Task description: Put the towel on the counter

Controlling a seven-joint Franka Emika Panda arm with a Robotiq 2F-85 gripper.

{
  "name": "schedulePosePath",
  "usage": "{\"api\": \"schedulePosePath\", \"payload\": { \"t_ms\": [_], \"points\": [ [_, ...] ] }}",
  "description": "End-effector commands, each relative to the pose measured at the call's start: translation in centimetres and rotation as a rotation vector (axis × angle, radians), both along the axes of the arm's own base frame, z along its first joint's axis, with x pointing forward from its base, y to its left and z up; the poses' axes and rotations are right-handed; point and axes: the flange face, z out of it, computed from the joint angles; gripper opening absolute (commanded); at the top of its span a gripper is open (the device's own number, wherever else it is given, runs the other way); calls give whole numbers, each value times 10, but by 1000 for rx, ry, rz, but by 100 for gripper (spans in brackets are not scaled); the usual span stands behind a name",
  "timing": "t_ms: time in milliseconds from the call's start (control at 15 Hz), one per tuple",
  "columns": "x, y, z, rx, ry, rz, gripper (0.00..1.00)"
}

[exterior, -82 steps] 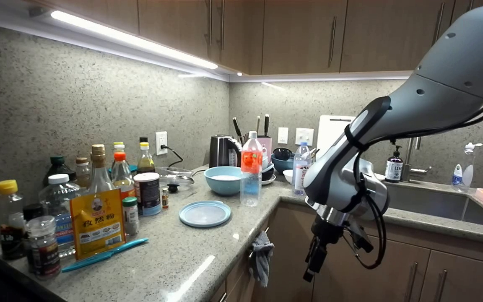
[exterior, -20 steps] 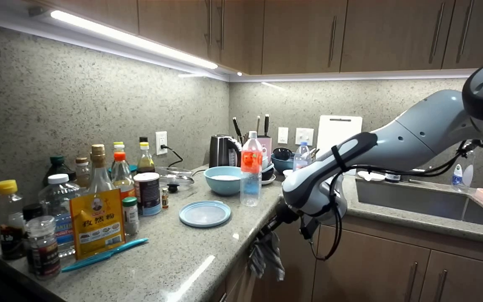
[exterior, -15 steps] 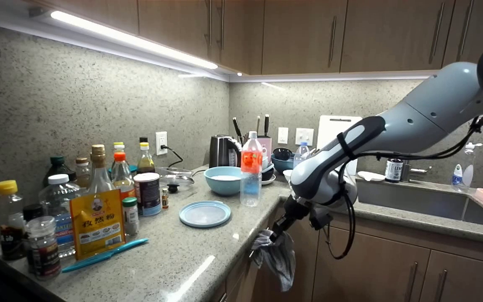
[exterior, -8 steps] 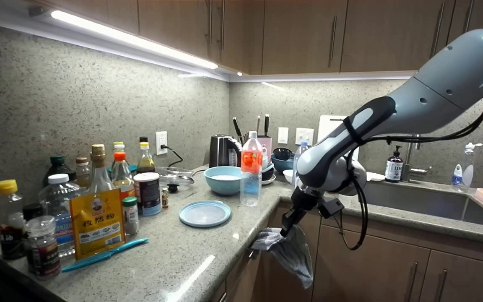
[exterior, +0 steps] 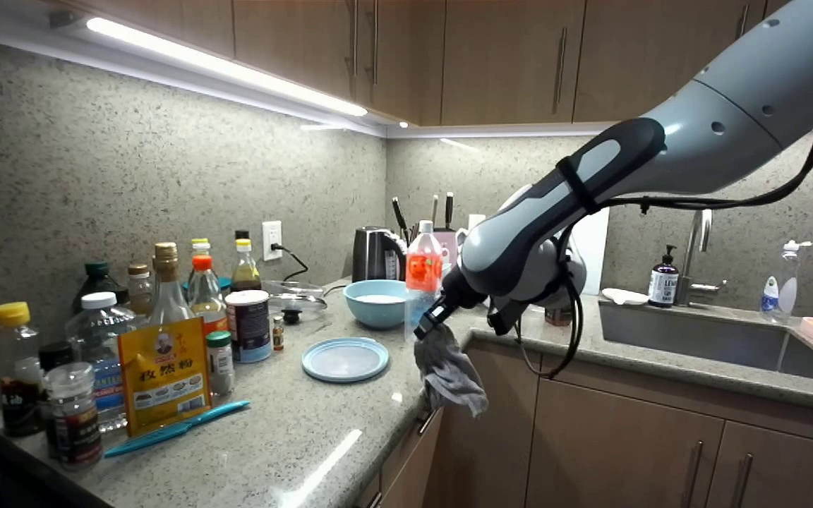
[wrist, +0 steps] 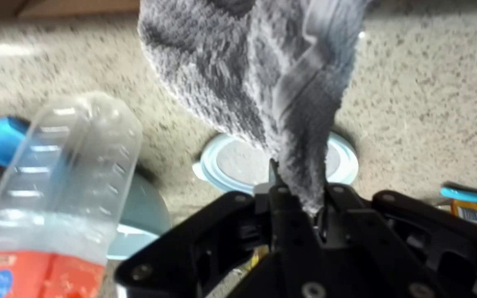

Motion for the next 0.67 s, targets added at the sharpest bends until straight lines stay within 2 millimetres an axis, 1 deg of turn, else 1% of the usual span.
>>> {"api": "schedulePosePath", "payload": {
  "t_ms": [0,133,267,467,600],
  "points": [
    [1,33,26,-33,-162,78,4],
    [4,52,35,-25,-215,109,4],
    [5,68,39,-25,-254,144,4],
    [6,84,39,-3,-276,190,4],
    [8,97,34,23,-274,233,4]
  ]
}}
